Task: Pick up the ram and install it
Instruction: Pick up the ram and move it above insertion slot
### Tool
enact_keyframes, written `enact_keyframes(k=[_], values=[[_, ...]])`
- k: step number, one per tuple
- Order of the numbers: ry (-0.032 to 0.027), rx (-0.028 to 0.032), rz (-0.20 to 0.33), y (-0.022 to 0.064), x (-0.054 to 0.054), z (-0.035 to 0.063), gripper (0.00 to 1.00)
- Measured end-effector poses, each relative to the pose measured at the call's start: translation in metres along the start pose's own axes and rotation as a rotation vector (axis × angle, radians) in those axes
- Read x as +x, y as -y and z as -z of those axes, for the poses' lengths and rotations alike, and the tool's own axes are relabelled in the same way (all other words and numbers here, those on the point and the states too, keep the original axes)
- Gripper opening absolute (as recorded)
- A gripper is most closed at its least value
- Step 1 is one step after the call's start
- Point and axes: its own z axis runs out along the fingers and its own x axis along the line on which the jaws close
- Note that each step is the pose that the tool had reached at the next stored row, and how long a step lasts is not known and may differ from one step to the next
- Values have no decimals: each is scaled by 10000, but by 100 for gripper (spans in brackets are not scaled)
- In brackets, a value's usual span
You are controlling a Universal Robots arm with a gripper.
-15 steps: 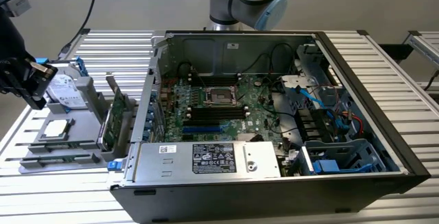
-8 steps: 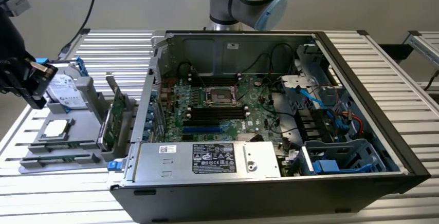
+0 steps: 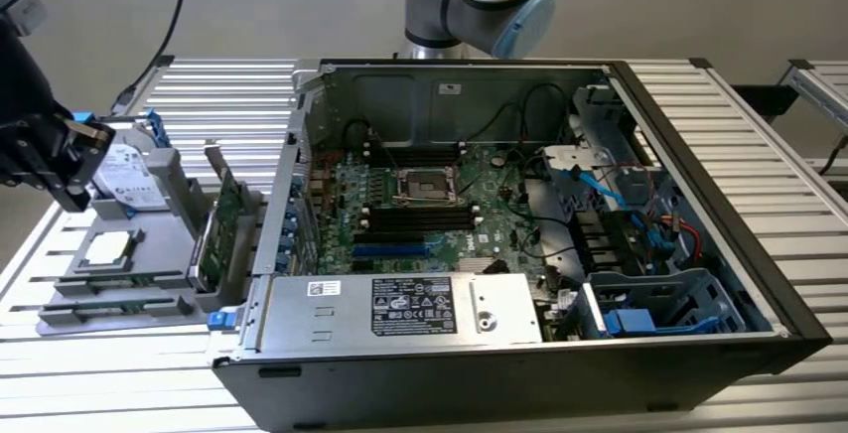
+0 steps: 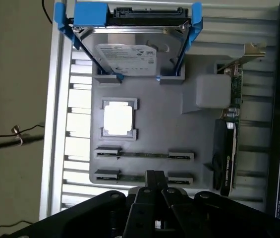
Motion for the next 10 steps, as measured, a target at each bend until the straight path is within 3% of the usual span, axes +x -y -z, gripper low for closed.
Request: enact_keyframes(k=[10], values=[[-135,94,1808,4,-3,-54,11]])
